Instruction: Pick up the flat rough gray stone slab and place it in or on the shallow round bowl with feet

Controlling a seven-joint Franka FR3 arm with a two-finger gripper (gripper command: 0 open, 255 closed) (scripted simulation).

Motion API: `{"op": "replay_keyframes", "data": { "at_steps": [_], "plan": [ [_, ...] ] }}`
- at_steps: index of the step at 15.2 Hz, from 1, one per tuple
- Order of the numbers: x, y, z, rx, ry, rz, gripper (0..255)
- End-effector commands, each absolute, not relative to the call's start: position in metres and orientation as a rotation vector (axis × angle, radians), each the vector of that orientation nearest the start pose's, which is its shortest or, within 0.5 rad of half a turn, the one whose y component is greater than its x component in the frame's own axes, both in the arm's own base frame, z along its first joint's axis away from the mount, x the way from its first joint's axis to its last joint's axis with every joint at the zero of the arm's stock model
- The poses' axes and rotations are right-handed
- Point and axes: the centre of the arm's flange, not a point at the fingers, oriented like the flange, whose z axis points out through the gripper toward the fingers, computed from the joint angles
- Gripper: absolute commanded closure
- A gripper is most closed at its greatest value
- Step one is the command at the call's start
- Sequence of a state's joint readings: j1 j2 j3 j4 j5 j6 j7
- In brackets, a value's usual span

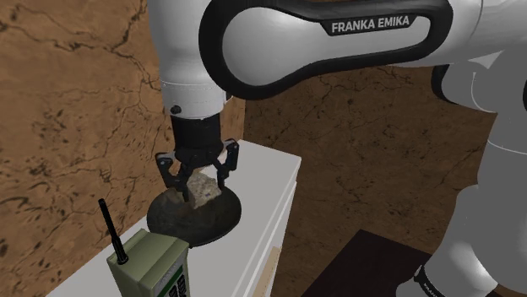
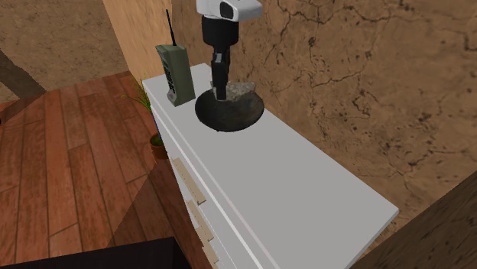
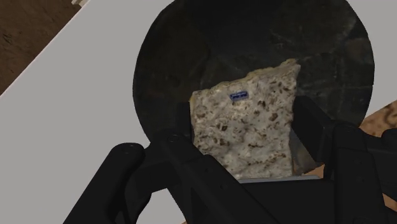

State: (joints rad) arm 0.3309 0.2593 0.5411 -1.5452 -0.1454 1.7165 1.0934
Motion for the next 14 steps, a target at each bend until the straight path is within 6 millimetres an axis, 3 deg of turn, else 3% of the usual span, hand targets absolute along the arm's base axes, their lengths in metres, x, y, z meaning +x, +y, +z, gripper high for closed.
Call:
{"op": "replay_keyframes", "data": {
  "at_steps": [1, 6, 13, 14],
  "plan": [
    [0.439, 0.448, 0.503, -3.172, 0.331, 0.03, 255],
    [0.439, 0.448, 0.478, -3.172, 0.331, 0.03, 255],
    [0.439, 0.448, 0.478, -3.172, 0.331, 0.03, 255],
    [0.439, 0.448, 0.478, -3.172, 0.331, 0.03, 0]
  ]
}}
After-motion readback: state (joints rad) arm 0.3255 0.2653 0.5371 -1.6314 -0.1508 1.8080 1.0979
